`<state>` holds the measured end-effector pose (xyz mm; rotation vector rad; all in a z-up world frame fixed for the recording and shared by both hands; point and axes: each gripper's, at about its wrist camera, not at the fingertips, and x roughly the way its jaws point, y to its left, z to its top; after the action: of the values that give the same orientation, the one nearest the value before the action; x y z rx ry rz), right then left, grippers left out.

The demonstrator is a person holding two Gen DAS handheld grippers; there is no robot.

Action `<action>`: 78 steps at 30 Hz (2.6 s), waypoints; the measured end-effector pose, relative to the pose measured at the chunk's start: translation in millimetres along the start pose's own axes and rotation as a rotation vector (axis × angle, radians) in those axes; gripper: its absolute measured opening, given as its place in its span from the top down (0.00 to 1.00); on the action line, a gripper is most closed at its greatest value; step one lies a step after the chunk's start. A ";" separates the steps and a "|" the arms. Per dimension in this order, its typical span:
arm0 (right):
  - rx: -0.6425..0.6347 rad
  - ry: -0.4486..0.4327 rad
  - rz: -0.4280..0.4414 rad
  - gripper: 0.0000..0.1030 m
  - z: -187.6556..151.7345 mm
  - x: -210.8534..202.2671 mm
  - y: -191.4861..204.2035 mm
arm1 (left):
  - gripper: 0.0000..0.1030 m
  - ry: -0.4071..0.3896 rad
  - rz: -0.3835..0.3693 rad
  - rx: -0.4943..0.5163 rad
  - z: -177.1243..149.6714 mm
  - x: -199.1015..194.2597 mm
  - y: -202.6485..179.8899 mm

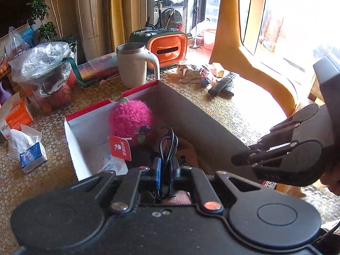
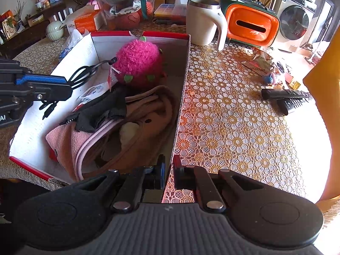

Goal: Organize objects

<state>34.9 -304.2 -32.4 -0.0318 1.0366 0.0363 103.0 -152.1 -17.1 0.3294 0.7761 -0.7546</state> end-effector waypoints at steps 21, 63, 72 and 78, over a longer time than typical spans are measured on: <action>0.026 -0.007 0.022 0.93 -1.4 -0.7 -3.9 | 0.83 0.157 -0.045 -0.033 -8.8 56.3 0.9; 0.013 0.036 0.000 0.93 3.8 -0.4 2.0 | 0.01 -0.031 0.278 -0.308 -11.0 -18.6 190.3; 0.021 0.039 0.007 0.93 5.8 -1.4 0.8 | 0.01 0.025 0.342 -0.360 -5.3 50.3 238.2; -0.008 0.018 -0.008 0.93 3.0 -1.2 4.4 | 0.02 0.067 0.394 -0.394 -4.6 89.2 262.4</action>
<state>36.7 -299.7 -29.9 -0.0439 1.0543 0.0330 331.5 -10.8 -85.4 0.1434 0.8704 -0.2130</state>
